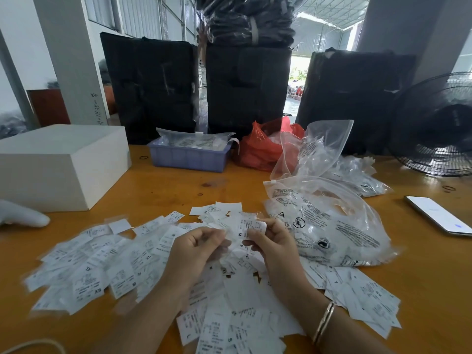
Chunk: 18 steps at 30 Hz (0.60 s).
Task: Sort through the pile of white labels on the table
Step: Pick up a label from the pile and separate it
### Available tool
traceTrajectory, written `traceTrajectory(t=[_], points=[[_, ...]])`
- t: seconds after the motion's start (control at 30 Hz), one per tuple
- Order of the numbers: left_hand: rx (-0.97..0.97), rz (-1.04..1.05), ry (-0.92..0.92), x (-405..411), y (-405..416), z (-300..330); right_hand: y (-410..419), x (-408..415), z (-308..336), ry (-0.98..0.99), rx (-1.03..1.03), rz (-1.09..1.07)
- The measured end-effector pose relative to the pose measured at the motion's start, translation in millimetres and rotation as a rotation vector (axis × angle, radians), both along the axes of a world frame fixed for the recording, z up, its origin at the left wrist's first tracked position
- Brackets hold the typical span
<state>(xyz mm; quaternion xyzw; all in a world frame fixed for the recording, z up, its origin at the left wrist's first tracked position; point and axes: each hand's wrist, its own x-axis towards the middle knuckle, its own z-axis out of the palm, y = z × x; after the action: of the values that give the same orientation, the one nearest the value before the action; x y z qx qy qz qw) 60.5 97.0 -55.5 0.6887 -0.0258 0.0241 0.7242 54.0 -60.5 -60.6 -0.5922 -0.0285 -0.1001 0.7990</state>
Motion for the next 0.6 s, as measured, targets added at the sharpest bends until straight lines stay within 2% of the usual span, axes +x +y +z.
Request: traceTrajectory(t=[0.23, 0.4, 0.6], points=[[-0.016, 0.012, 0.005, 0.8, 0.5, -1.1, -1.9, 1.9, -1.1, -0.008, -0.005, -0.062], [0.007, 0.045, 0.023, 1.1, -0.1, -1.2, 2.3, 2.9, -7.6, -0.055, -0.185, 0.020], [0.053, 0.064, -0.015, -0.1, 2.0, 0.8, 1.8, 3.3, -10.8, -0.124, -0.434, 0.011]])
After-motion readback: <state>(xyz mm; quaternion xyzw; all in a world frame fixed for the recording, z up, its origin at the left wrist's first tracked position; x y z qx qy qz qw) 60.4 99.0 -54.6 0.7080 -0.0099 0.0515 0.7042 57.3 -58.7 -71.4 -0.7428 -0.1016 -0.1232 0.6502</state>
